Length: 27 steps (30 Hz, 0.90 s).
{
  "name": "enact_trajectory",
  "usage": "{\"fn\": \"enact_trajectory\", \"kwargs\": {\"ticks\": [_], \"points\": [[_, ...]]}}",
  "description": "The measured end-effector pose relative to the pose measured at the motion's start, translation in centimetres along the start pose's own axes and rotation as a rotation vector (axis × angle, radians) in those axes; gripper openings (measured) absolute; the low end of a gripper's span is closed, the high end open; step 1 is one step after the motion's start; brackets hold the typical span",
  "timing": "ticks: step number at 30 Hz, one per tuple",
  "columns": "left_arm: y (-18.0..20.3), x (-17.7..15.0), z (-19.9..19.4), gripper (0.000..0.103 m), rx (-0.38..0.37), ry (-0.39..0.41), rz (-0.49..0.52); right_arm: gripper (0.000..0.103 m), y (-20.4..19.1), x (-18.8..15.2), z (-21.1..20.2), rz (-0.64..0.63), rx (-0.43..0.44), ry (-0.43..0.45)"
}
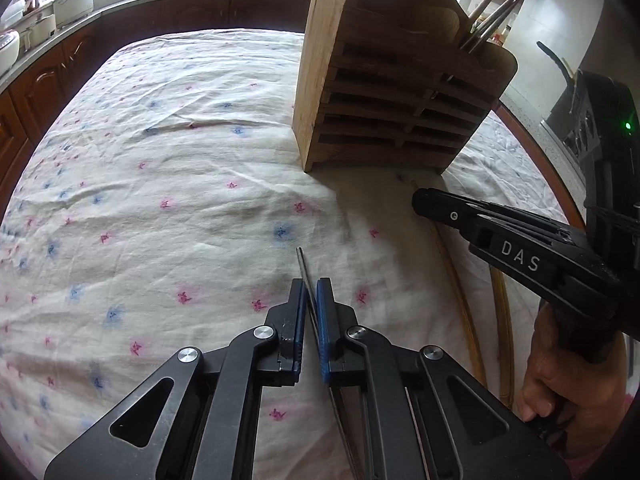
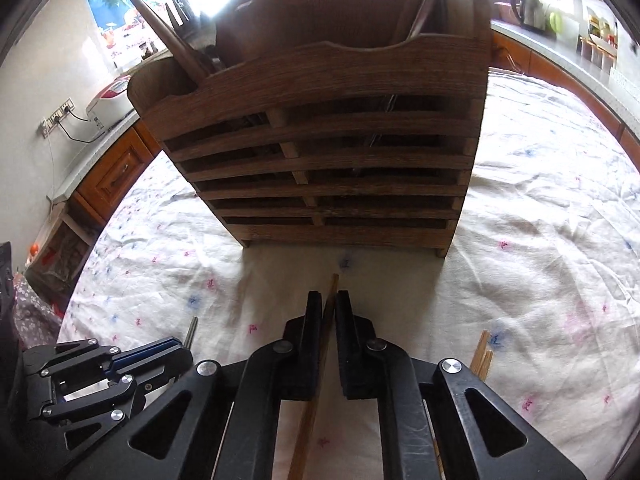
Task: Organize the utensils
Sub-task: 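Grasp a metal chopstick with the left tool while the right tool grasps a wooden chopstick, then lift the metal chopstick with the left tool over the holder while the right tool carries its chopstick there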
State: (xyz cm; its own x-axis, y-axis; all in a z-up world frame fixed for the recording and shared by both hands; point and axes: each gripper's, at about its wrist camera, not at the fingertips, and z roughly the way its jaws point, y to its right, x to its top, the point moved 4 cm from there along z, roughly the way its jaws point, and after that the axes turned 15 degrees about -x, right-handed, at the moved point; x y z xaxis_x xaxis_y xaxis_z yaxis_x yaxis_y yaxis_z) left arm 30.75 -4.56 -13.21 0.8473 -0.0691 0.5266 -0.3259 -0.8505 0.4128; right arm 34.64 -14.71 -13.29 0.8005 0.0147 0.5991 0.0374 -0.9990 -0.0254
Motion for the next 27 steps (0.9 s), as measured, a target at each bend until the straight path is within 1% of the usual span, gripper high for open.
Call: {"fn": "enact_trajectory", "kwargs": {"ticks": [4,9,16,27], "points": [[0.2,0.0,-1.6,0.004,-0.016,0.033,-0.010,0.006,0.9,0.4,-2.7,0.024,0.033,0.038],[1.1,0.2,-4.5,0.004,-0.043,0.090,-0.004,0.006,1.8,0.7,-6.2,0.054,0.064,0.094],[2.6,-0.2,-8.4,0.004,-0.070,0.157,0.011,0.005,1.9,0.8,-9.8,0.080,0.060,0.166],[4.3,-2.2,-13.3,0.004,-0.068,0.239,0.048,0.005,1.3,-0.2,-14.5,0.085,0.076,0.259]]}}
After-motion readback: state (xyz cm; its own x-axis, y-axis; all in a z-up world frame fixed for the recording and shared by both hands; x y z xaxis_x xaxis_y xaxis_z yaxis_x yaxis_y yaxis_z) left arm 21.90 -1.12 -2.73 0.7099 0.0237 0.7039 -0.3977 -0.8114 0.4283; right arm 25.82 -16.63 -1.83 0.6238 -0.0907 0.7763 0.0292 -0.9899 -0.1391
